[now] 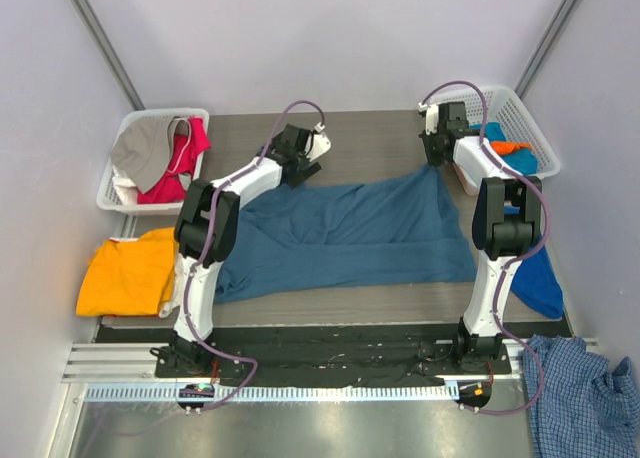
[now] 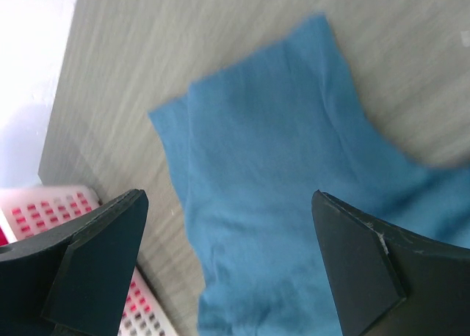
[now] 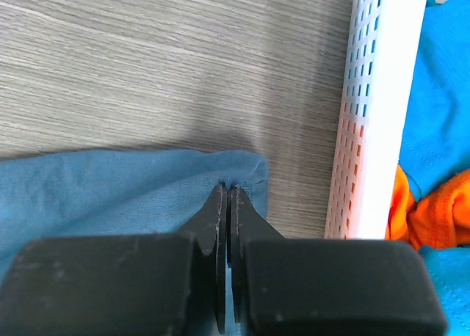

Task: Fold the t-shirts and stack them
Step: Grap the side of the flattened tshirt furthest away from the robot with both arms

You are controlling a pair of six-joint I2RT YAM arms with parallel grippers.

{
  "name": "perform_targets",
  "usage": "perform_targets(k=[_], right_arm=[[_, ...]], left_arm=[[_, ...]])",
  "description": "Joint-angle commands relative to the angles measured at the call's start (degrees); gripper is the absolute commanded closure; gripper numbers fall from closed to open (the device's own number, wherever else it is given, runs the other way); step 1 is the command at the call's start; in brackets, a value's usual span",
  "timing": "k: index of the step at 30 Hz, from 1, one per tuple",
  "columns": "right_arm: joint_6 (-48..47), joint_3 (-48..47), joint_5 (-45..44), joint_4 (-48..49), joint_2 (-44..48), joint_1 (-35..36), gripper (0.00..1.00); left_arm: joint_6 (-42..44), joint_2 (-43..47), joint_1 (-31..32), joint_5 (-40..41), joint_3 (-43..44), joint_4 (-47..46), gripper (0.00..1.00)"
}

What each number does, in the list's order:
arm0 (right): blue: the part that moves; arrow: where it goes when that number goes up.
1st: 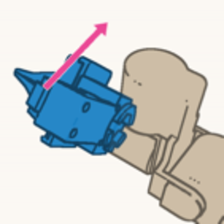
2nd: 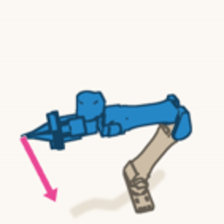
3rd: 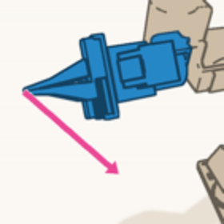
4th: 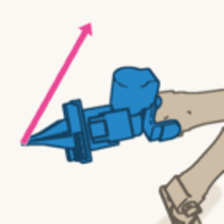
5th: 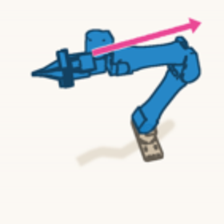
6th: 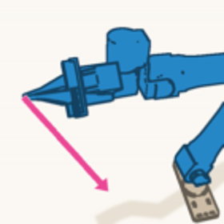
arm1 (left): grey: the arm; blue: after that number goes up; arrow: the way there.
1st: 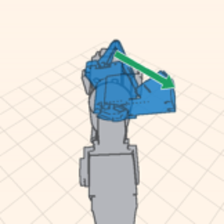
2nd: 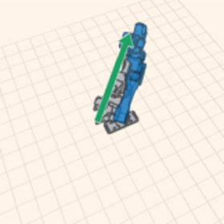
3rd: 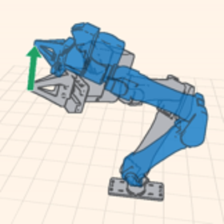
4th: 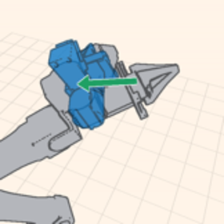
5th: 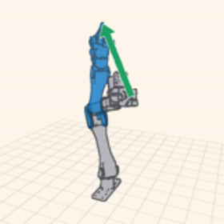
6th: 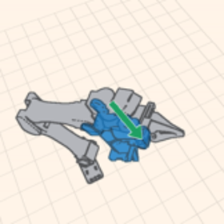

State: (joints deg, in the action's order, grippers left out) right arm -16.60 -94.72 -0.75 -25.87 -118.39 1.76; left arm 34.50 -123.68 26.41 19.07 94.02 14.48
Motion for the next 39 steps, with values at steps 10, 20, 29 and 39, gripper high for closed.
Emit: perform_targets(k=[10, 20, 29, 39], right_arm=[[-1.8, 1.8, -0.8, 1.1, 1.3, -0.1, 0.99], [-1.2, 4.2, -0.3, 2.3, 1.1, -0.1, 0.99], [-1.6, 6.2, -0.7, 2.7, 2.3, -0.1, 0.99], [-1.4, 7.0, -0.4, 2.7, 2.9, -0.1, 0.99]], left_arm=[[-11.9, -8.9, -2.8, -12.9, 19.8, 7.6, 0.03], [-16.0, -13.4, -2.8, -23.4, 23.6, 12.9, 0.05], [-16.9, -18.6, -2.7, -25.7, 31.1, 15.9, 0.11], [-16.5, -20.6, -2.9, -25.8, 33.9, 18.1, 0.30]])
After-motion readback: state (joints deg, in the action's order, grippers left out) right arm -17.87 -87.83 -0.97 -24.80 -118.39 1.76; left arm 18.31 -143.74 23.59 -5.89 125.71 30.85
